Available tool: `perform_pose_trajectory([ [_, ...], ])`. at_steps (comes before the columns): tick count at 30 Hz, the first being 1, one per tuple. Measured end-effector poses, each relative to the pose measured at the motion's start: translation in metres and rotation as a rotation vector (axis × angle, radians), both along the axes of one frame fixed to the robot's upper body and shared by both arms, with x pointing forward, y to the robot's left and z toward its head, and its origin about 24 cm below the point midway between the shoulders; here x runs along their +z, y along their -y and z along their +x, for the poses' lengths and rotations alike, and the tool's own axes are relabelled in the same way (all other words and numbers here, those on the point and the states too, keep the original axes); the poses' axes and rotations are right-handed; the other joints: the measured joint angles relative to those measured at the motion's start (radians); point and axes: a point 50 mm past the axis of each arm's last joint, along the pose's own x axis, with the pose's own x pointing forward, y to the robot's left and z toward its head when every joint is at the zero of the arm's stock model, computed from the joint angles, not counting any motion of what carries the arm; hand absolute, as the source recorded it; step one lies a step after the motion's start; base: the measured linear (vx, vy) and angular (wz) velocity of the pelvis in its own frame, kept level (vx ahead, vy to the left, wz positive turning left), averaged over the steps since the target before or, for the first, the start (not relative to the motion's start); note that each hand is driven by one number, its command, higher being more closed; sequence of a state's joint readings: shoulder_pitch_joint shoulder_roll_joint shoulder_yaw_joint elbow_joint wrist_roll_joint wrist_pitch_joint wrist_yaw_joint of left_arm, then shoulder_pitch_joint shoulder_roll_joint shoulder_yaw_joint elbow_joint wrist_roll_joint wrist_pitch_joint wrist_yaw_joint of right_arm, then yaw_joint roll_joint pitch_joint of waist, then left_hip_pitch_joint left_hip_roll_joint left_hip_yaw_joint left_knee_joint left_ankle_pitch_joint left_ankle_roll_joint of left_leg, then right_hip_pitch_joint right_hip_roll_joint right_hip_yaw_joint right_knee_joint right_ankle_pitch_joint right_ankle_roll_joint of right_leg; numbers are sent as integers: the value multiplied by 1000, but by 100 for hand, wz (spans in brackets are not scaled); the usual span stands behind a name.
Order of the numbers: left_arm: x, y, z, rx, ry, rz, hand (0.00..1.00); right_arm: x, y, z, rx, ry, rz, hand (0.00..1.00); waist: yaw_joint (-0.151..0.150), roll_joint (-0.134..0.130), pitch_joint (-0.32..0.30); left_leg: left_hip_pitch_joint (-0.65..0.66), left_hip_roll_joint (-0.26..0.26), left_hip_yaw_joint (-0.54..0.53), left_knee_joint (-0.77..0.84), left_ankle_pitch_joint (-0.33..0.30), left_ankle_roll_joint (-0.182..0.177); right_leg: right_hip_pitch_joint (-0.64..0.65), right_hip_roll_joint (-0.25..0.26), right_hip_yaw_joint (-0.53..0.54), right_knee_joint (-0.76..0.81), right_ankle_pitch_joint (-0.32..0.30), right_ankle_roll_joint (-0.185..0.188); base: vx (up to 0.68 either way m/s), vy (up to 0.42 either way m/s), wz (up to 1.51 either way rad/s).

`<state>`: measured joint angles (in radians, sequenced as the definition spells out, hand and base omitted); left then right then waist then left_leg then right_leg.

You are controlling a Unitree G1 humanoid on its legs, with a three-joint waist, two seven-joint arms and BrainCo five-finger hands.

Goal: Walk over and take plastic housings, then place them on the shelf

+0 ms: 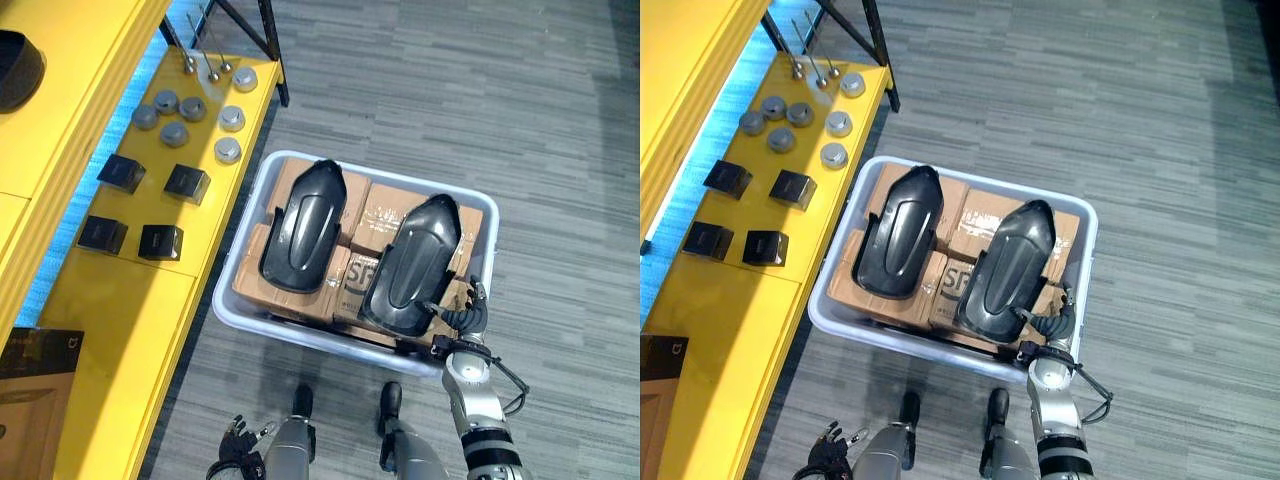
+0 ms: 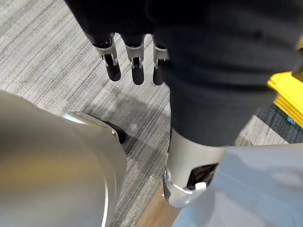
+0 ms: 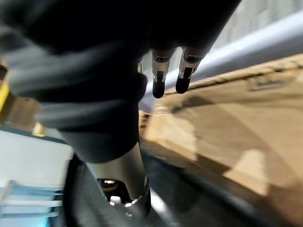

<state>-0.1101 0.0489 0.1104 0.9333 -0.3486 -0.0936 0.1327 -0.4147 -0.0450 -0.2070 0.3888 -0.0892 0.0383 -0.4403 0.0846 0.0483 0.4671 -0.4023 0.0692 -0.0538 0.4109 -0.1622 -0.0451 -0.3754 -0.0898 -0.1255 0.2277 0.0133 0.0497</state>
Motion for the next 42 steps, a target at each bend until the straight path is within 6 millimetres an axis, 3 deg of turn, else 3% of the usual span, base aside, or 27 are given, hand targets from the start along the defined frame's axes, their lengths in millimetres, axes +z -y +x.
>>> perform_pose_trajectory([
  [2,1,-1,2,9,0,8,0,2,1,4,-20,-13,5,0,3,0,0,-12,1,-1,8,-1,-1,-11,1,-1,9,0,0,-65,1,3],
  [3,1,-1,2,18,0,8,0,4,2,7,-32,-21,-7,100,3,0,0,-21,2,-4,13,-1,-1,-17,2,-4,10,1,-1,-61,-5,5],
  [7,2,-2,4,44,5,-2,0,13,16,21,-98,-37,-18,100,7,1,0,-51,2,-8,16,-1,-2,-41,2,-9,10,9,-6,-62,-7,3],
  [11,4,2,12,32,9,-8,0,30,55,42,-173,-91,10,100,14,13,6,-80,6,-13,29,-1,-1,-60,2,-19,4,20,-5,-17,1,1],
  [16,5,3,14,14,10,-9,0,59,73,59,-118,-94,39,100,14,18,5,-82,6,-14,27,3,-1,-59,3,-22,-6,25,-8,24,-2,0],
  [20,6,13,18,-59,22,-18,0,78,95,64,-81,-155,7,100,19,45,7,-48,-3,-27,-7,26,2,-17,-2,-32,-39,38,-9,24,-7,12],
  [26,11,15,23,-87,60,-30,0,106,92,72,-25,-176,-257,100,22,56,6,12,-11,-32,-58,51,4,55,-3,-43,-110,71,-10,-6,8,6],
  [30,31,11,30,-58,191,-32,0,140,63,70,48,-38,-598,100,6,55,6,55,-11,-26,-82,59,6,106,-1,-40,-155,96,-10,-5,6,-1],
  [34,71,9,39,-28,400,-15,0,120,52,47,81,3,-745,100,3,49,-26,91,-16,-24,-121,65,7,136,-2,-40,-182,101,-8,-1,9,2],
  [37,117,10,46,-15,607,19,0,67,42,17,127,-76,-766,100,-8,32,-66,132,-19,-24,-182,81,7,171,-2,-43,-225,110,-7,59,-2,2],
  [38,121,10,46,-15,623,25,0,62,41,14,130,-85,-764,100,-10,29,-71,136,-18,-23,-187,82,6,172,-2,-42,-227,110,-7,80,-11,-2],
  [40,146,12,49,-30,724,87,0,31,35,-5,156,-152,-744,100,-24,9,-98,171,-16,-12,-218,86,5,200,1,-37,-254,113,-7,89,-7,-11],
  [42,161,16,51,-39,785,114,0,21,34,-14,162,-175,-749,100,-27,-2,-130,185,-14,0,-233,87,5,205,2,-22,-263,114,-7,104,7,-18],
])
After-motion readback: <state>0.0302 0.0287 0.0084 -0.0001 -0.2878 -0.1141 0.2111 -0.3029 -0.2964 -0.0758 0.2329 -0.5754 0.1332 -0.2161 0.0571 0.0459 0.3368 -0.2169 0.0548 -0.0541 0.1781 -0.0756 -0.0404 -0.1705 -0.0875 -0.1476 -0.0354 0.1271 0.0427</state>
